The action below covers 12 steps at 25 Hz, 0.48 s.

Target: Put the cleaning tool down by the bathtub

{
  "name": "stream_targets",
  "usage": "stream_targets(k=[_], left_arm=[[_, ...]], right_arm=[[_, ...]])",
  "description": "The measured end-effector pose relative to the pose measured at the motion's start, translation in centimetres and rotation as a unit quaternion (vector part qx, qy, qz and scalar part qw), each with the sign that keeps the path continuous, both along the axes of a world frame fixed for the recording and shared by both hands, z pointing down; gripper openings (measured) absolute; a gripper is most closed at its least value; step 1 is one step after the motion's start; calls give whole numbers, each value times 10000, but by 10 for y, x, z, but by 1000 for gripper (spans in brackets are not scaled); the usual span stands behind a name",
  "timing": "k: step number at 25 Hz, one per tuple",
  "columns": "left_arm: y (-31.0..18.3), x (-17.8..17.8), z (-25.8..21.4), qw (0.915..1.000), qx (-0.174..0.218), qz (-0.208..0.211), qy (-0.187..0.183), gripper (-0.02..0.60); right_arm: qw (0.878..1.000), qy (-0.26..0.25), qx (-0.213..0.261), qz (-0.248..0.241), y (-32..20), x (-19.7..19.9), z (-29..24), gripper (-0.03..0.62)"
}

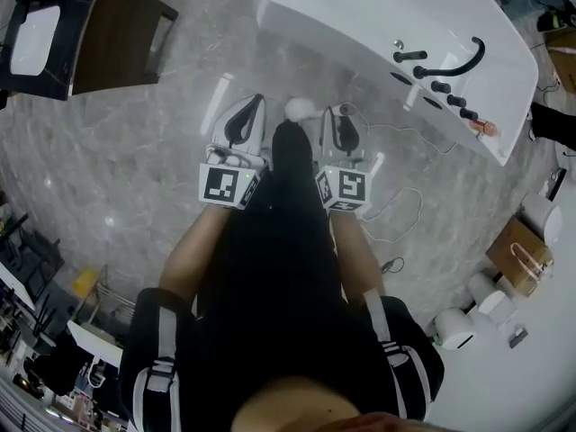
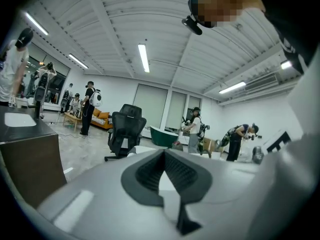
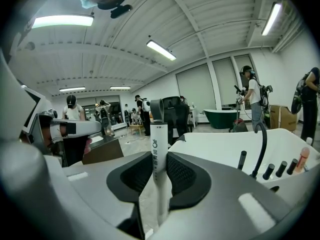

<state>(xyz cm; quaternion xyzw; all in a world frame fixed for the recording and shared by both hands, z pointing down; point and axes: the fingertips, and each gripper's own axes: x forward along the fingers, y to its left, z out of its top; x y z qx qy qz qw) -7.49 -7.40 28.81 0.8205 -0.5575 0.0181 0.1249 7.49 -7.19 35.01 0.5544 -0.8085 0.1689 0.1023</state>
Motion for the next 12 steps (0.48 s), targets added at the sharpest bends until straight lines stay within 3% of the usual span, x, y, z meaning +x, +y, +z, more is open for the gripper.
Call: stream_targets(k=[12], left_arm=[[-40, 19, 63, 9998, -179, -9, -76, 8]], right_arm=[[9995, 153, -267, 25, -46, 13, 79, 91]])
